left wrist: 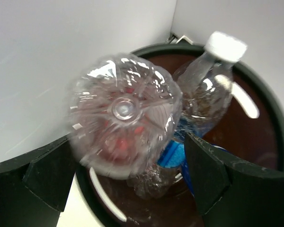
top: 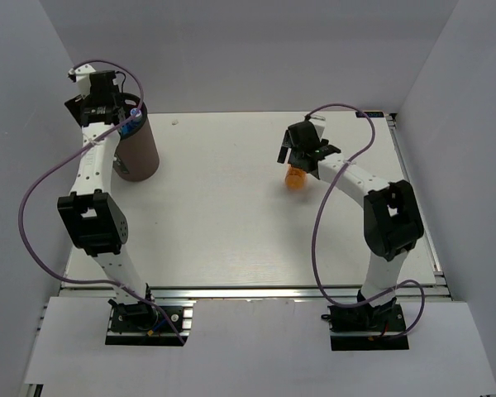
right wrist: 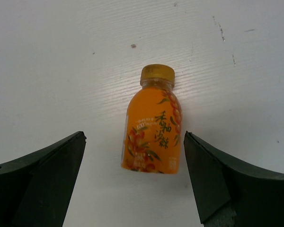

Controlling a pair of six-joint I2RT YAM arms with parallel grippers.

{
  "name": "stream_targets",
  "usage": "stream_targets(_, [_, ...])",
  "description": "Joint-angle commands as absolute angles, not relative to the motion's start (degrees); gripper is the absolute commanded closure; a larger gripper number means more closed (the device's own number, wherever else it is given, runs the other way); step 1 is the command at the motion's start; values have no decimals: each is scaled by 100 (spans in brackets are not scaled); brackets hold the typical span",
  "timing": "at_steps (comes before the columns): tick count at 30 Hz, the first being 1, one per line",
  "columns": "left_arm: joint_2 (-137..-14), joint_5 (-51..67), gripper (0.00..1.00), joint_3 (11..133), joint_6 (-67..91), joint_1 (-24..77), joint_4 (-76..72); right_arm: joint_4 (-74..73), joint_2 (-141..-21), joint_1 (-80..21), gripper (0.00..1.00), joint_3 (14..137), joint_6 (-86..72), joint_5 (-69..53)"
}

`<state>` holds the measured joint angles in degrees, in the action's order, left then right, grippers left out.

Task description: Put the plastic bottles in the bin

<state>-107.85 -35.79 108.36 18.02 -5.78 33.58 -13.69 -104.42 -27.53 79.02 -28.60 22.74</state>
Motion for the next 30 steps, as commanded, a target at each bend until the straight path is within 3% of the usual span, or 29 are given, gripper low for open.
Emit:
stream_targets(1, [-10082,-3498,2,11232,1828,-571,3410,-1907,-10845,-2725,11,8498,-3734,3120])
stream_targets(6, [-9511,-3498,2,11312,1819,-571,3322,-2249,-11521,-2760,11,9008,-3884,2760])
stream_targets(17, [-7630,-2691,2,9477,2188,-571,2365,-2250,-11707,-2768,13,8649,-3753,2734])
stream_targets(21, [-7225,-2120,2,8993,2583,-563,2250,-2057,-11725,-2760,22,8613,-3674,2664])
stream_targets(23, [-7076,-1847,2,8886,2680,-554,2320,-1969,-11742,-2760,31,8587,-3621,2593])
stream_targets(27, [-6935,-977,2,8579,2803,-562,2224,-1785,-11663,-2768,60,8499,-3393,2426])
stream_targets(30, [-6996,-221,2,8368,2979,-484,2145,-1320,-11313,-2786,66,8149,-3016,2172])
